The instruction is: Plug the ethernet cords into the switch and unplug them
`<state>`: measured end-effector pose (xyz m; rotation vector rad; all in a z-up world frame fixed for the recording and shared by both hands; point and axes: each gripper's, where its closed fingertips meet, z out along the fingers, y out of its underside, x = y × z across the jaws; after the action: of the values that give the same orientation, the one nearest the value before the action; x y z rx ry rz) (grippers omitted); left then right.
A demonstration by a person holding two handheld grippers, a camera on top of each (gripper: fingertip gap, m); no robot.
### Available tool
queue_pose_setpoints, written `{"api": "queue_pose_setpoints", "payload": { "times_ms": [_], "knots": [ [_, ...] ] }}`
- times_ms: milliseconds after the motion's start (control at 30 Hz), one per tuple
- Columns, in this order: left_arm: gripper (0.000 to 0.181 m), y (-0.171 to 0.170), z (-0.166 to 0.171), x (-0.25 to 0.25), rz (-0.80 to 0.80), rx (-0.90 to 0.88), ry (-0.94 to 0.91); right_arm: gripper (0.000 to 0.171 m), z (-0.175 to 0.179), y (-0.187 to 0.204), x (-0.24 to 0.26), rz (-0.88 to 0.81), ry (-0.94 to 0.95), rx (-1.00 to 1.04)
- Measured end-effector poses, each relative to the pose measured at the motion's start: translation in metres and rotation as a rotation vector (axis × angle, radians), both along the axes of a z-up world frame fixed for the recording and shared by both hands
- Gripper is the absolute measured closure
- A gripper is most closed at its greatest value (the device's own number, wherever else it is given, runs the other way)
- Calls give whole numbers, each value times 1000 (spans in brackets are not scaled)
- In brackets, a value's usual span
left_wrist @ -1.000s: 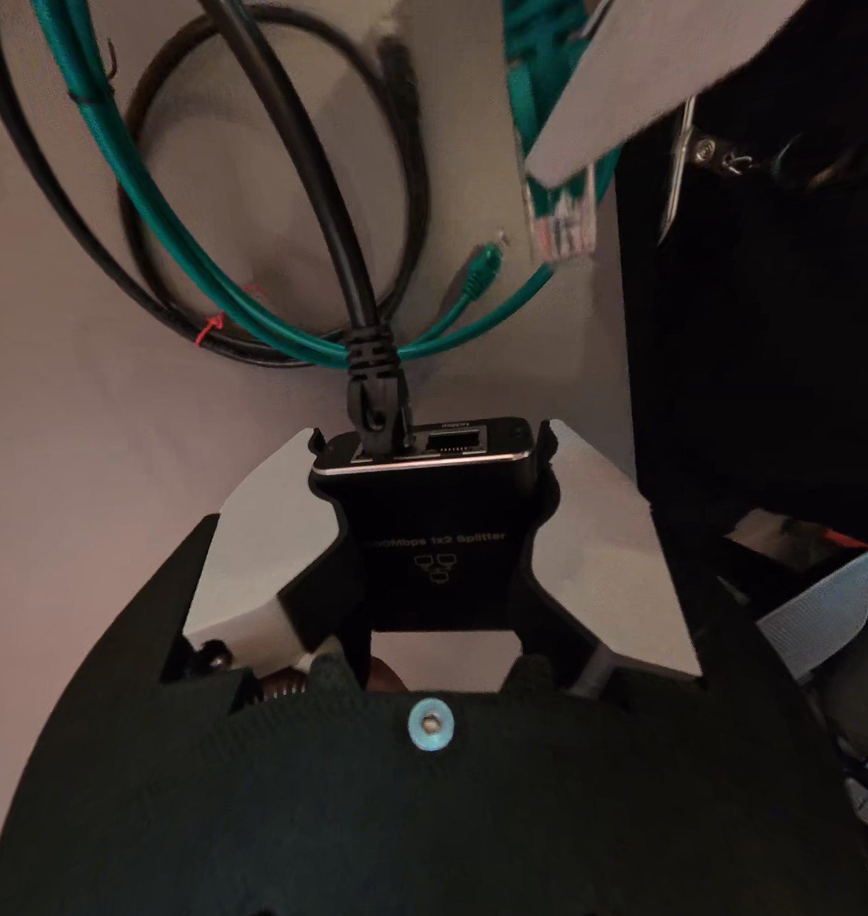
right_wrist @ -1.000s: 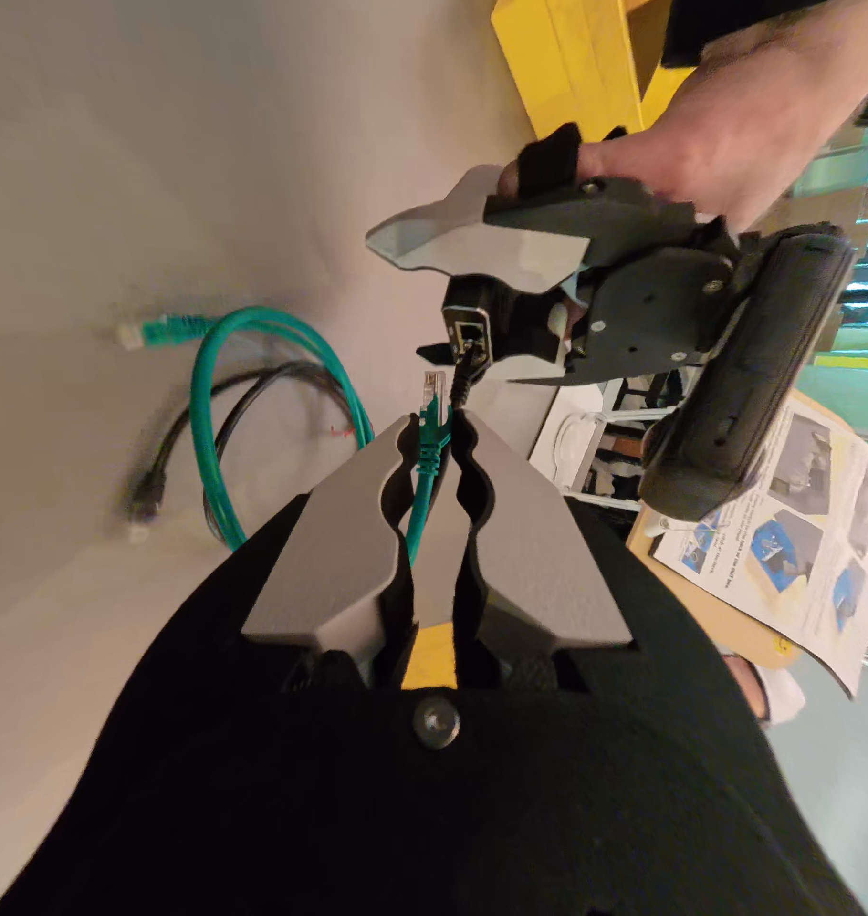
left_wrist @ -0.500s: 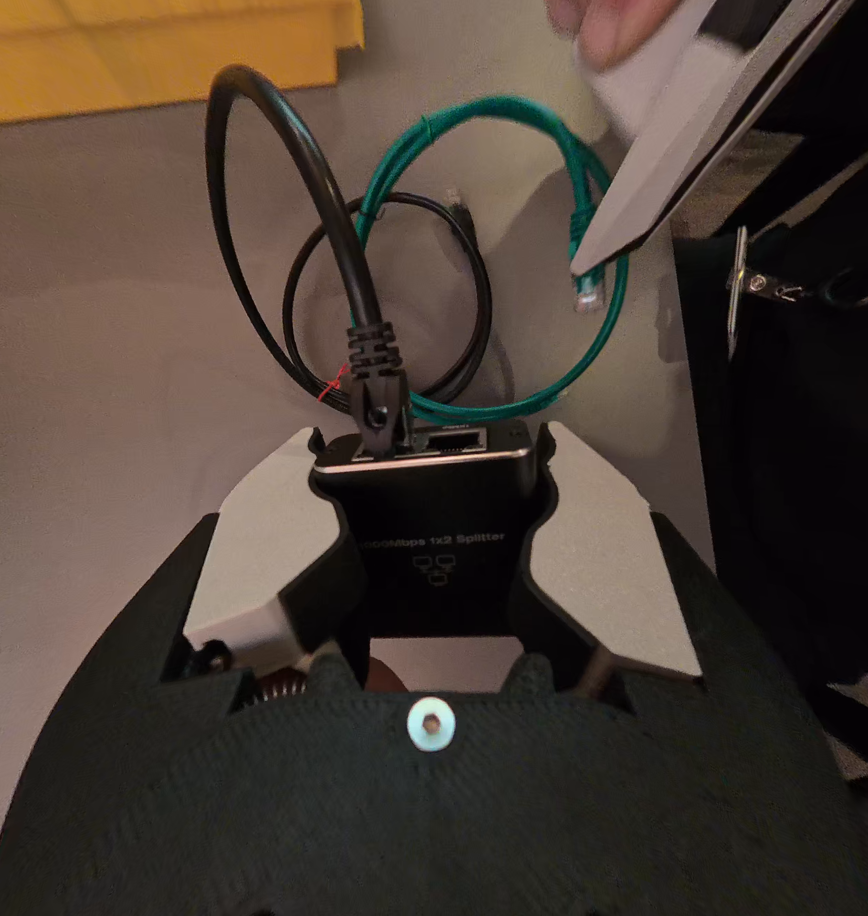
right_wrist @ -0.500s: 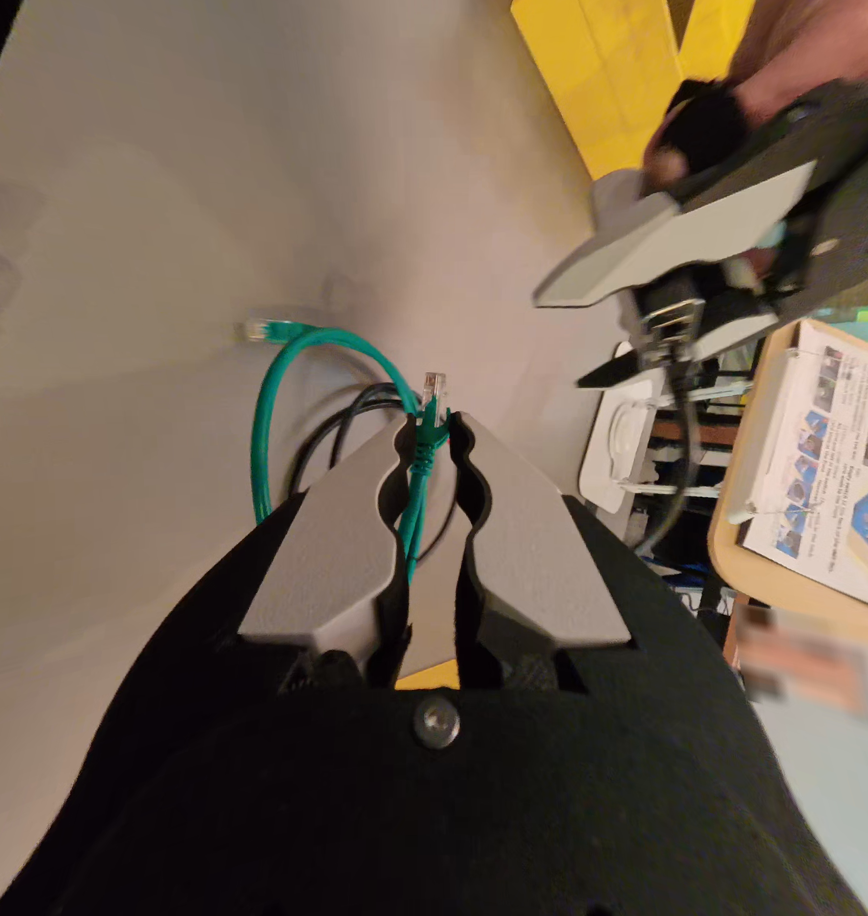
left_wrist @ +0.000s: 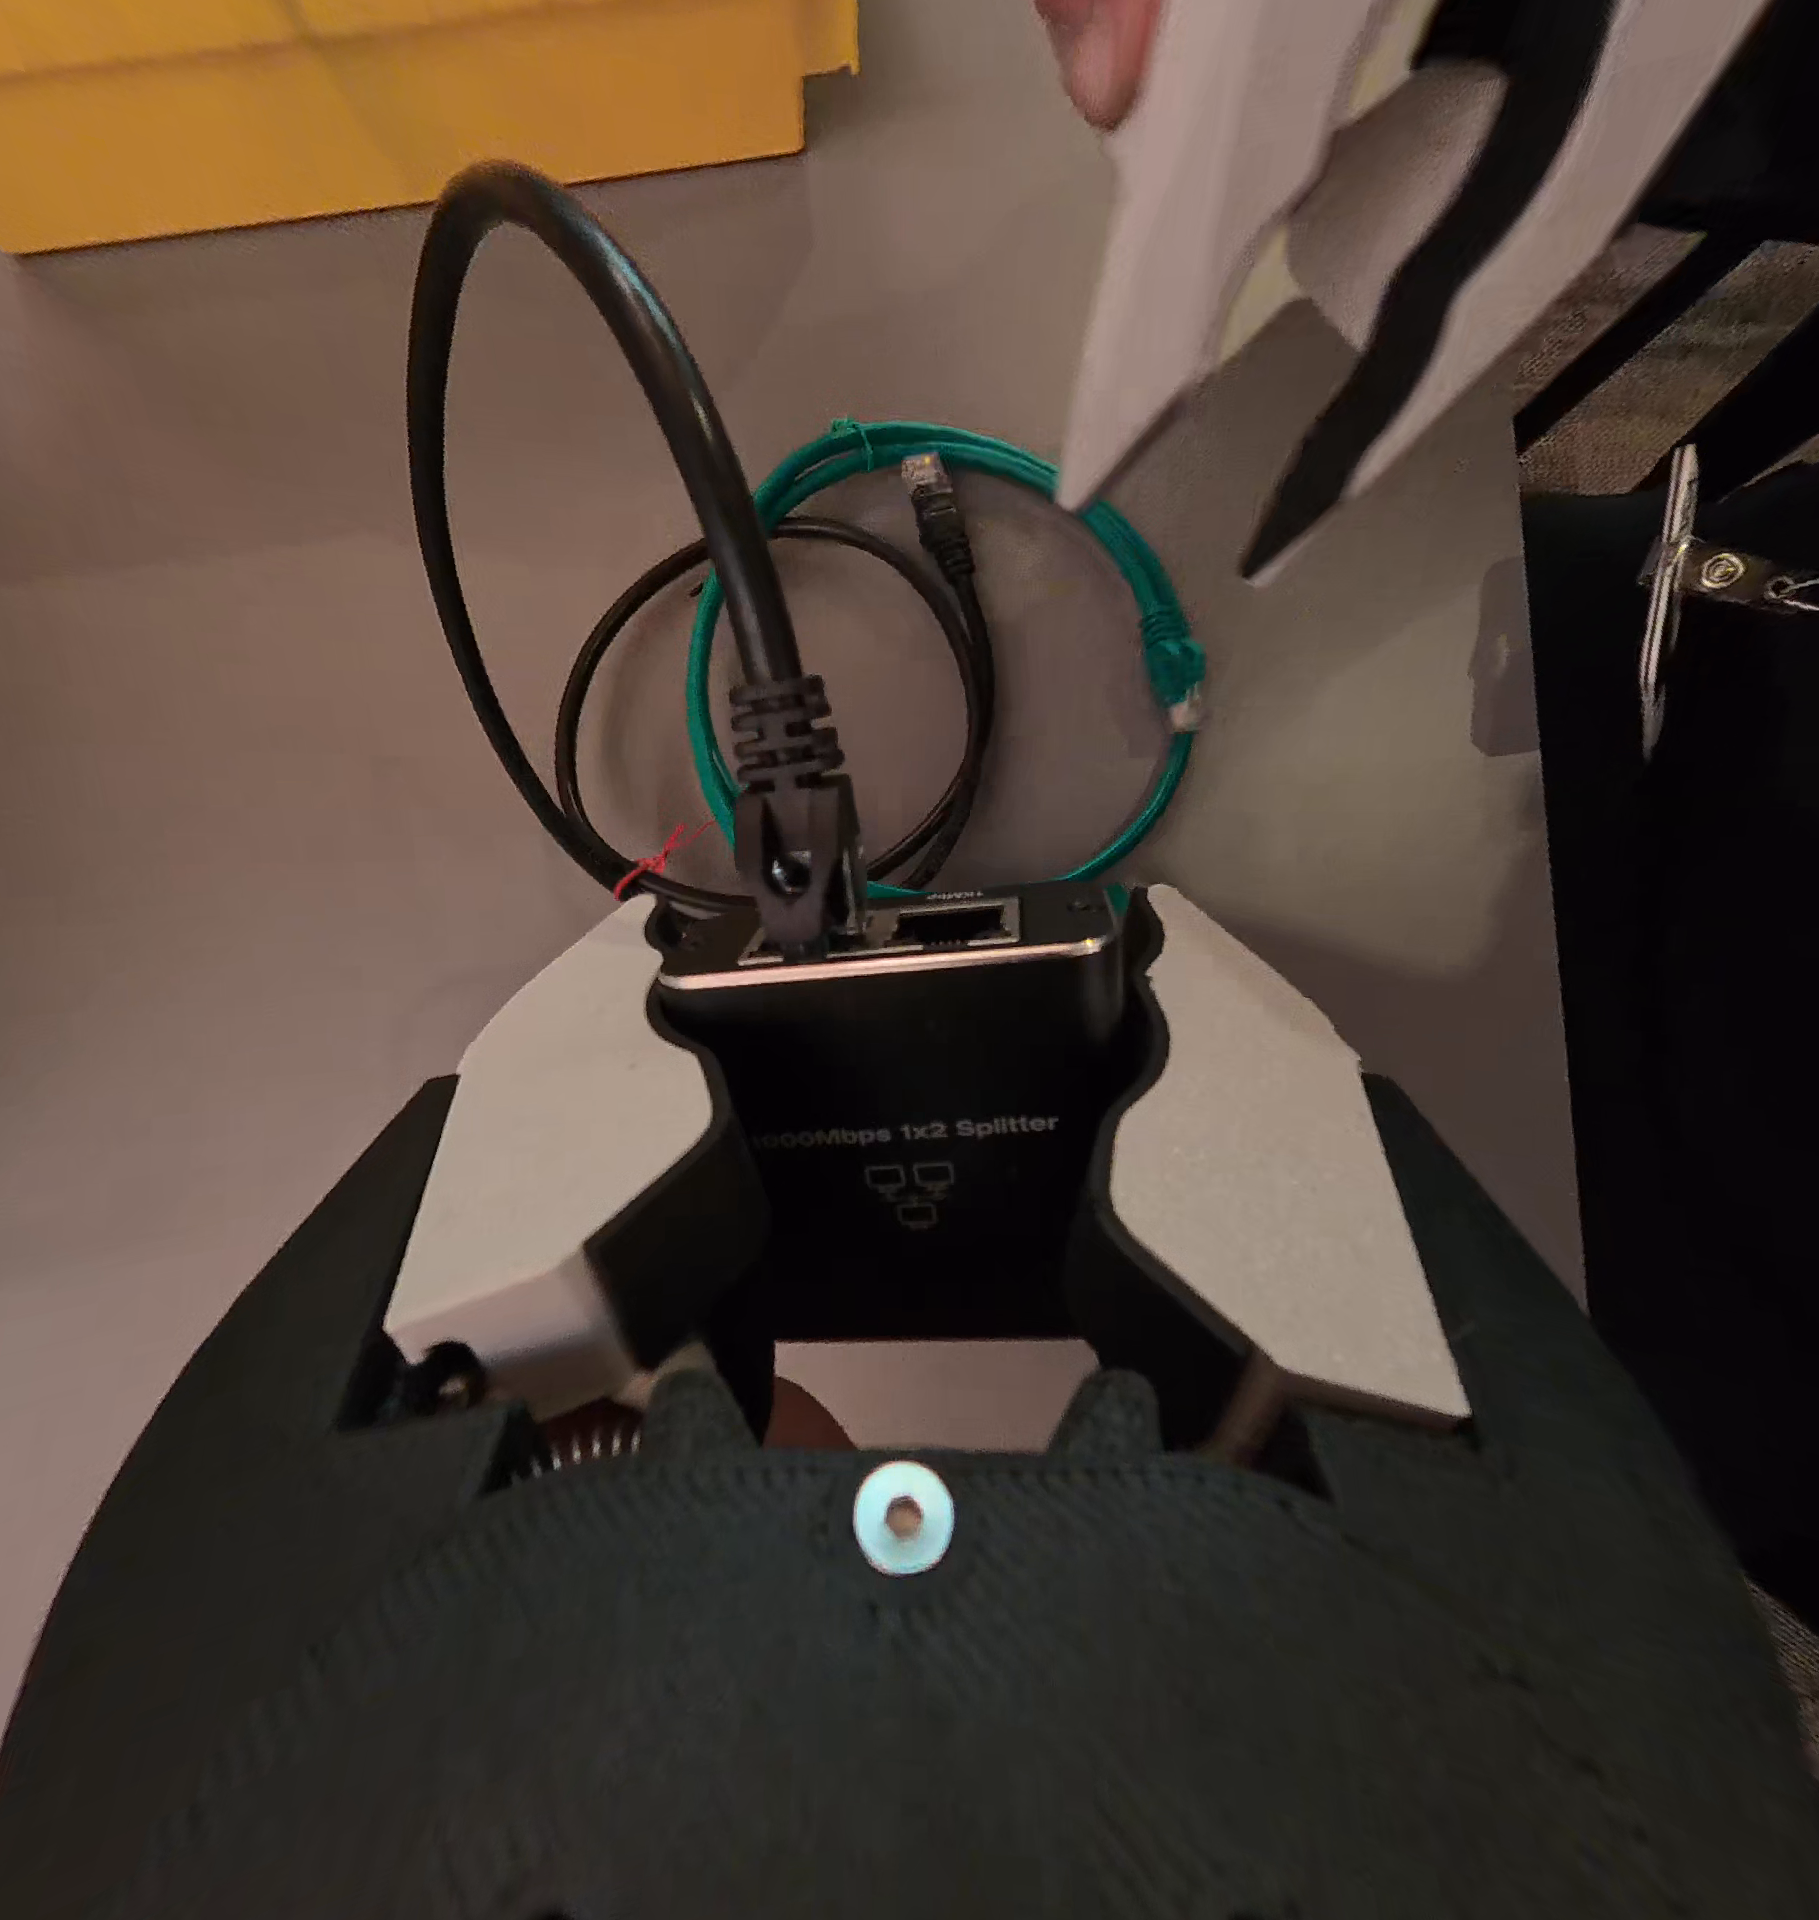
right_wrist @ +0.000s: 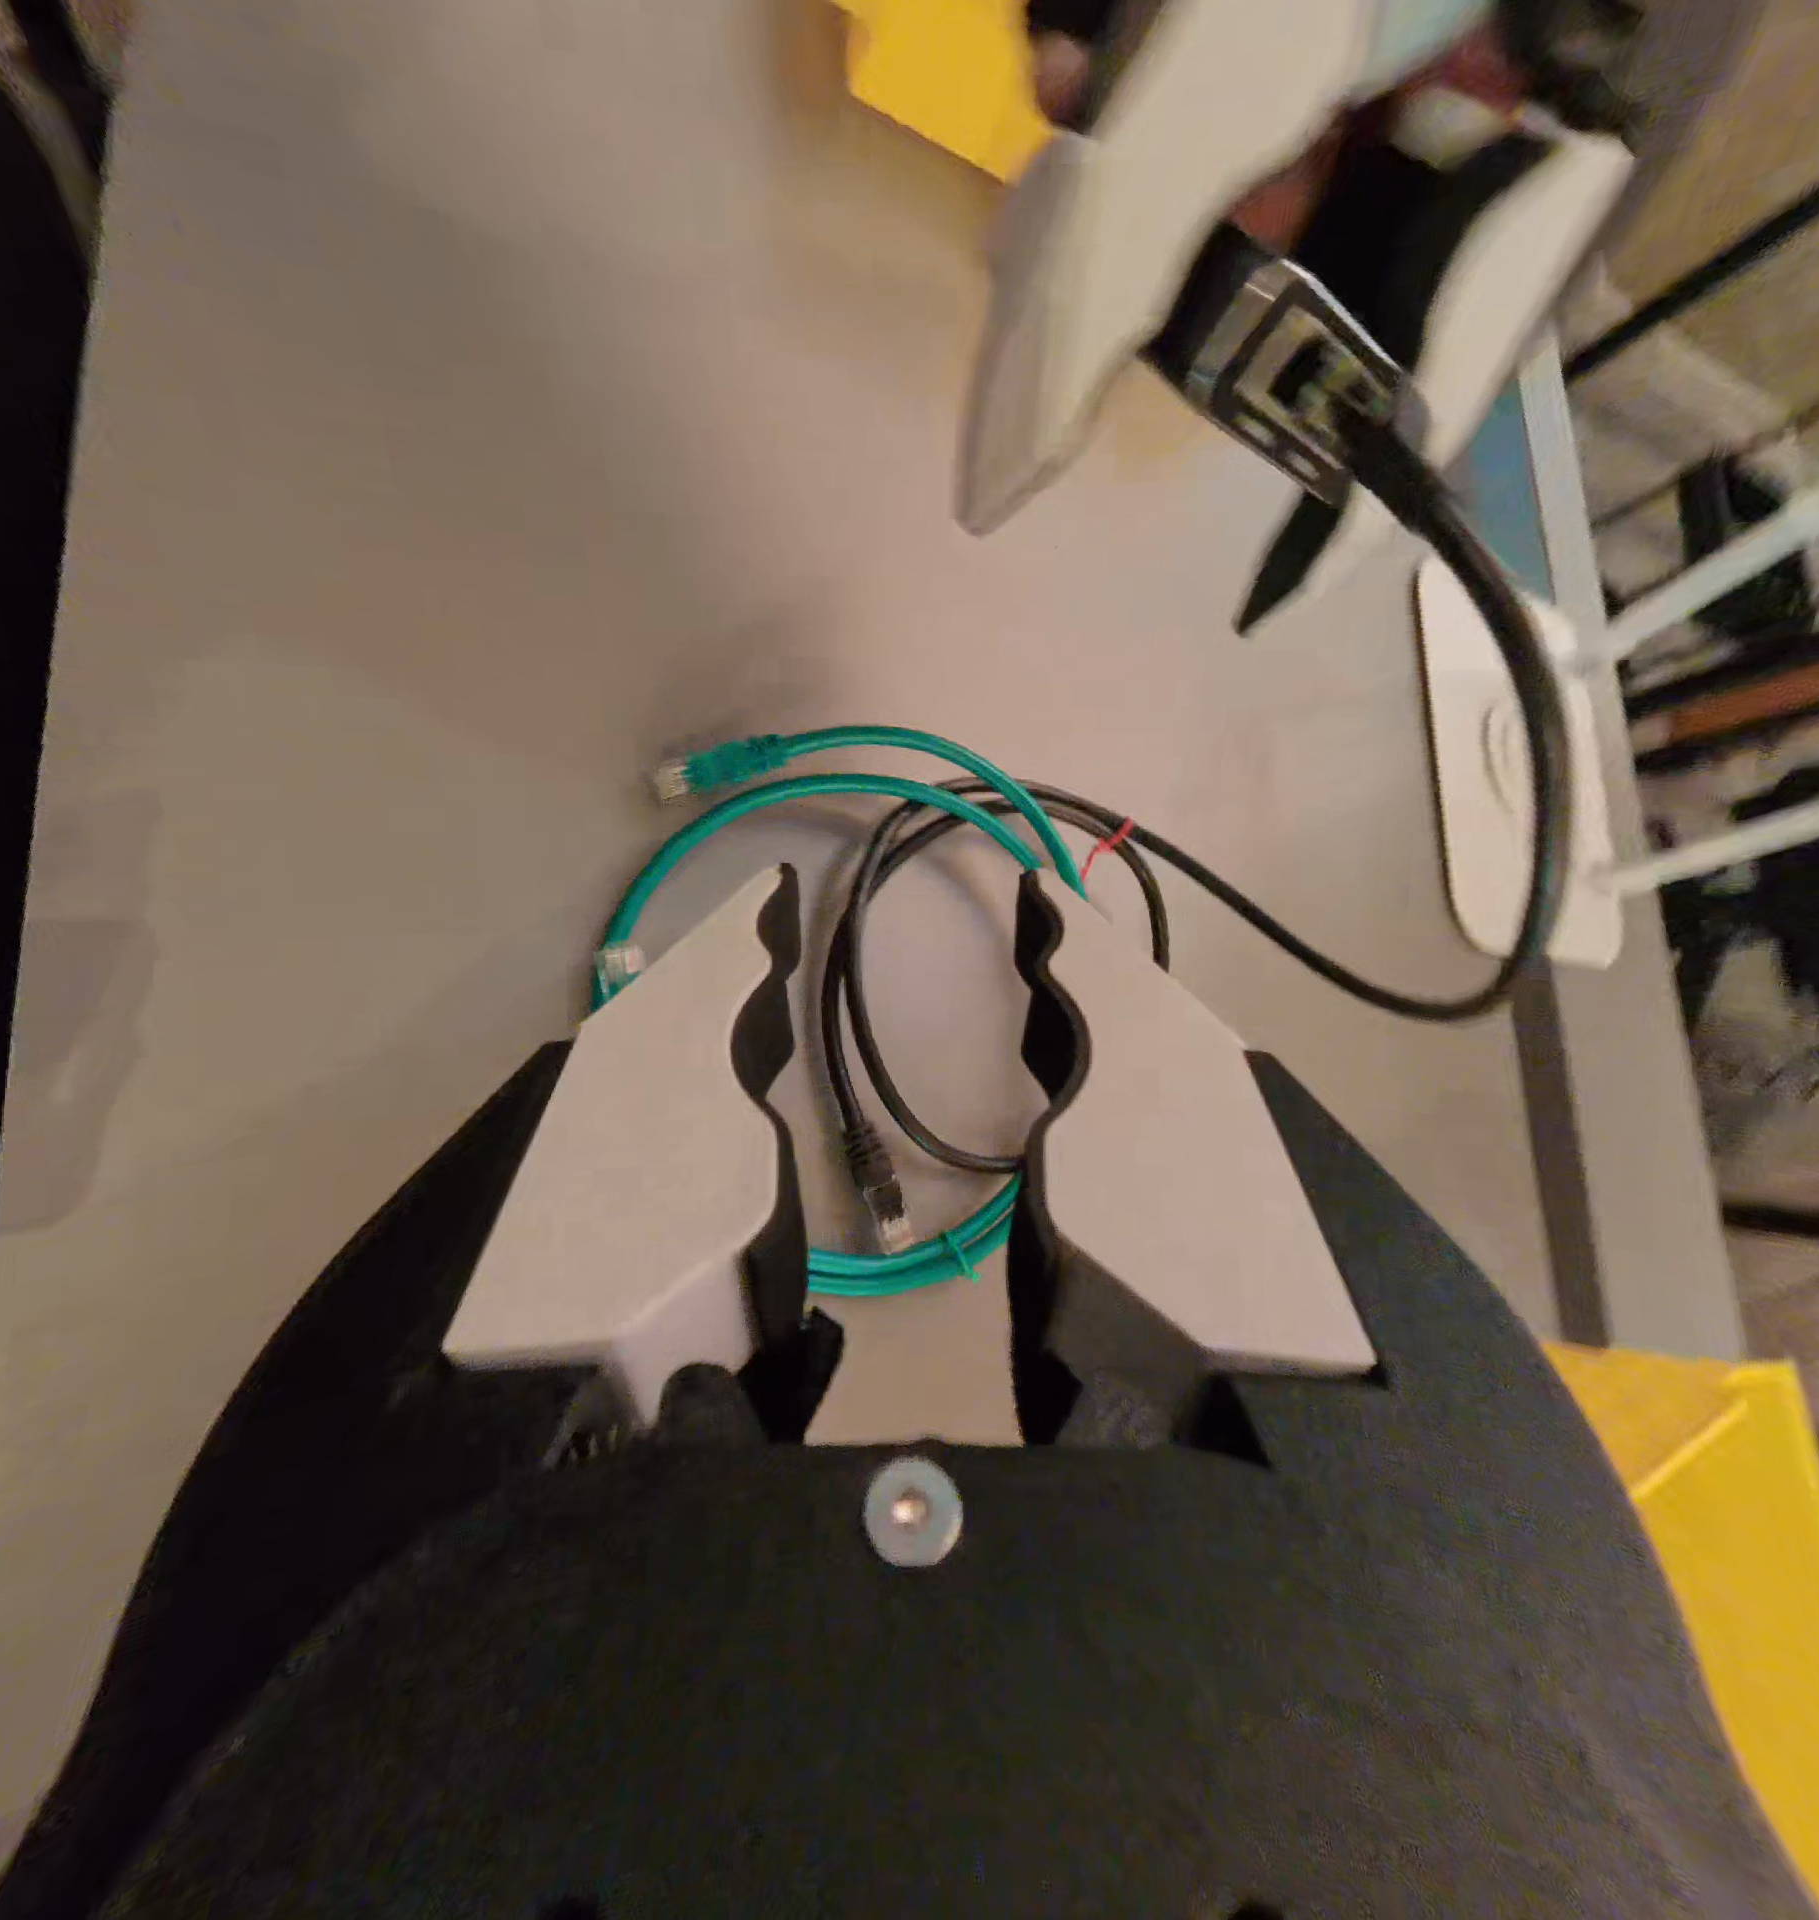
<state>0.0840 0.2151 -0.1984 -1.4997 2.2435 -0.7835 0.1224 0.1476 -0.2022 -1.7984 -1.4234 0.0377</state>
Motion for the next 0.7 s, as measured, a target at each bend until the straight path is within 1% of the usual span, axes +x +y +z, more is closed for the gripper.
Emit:
{"api": "queue_pose_setpoints", "payload": {
  "times_ms": [133, 267, 367, 433, 500, 633, 667, 700],
  "knots": [
    [104, -4, -3, -2, 10, 18, -20, 143, 0, 35, 24, -204, 15, -15],
    [104, 0, -14, -14, 29, 128, 5, 142, -18, 63, 29, -346, 75, -76],
    [104, 1, -19, -26, 39, 161, 11, 143, -45, 80, 32, -384, 9, -87],
    [104, 2, -21, -34, 45, 151, 11, 143, -60, 88, 30, -369, -24, -84],
    [104, 9, -24, -40, 70, 164, 10, 143, -73, 95, 33, -370, -103, -65],
    [104, 17, -32, -49, 88, 222, 29, 145, -87, 104, 32, -353, -188, -49],
    [104, 19, -33, -50, 92, 237, 29, 148, -90, 105, 33, -349, -196, -53],
    [104, 22, -35, -51, 101, 253, 31, 154, -93, 106, 32, -338, -200, -61]
  ]
}}
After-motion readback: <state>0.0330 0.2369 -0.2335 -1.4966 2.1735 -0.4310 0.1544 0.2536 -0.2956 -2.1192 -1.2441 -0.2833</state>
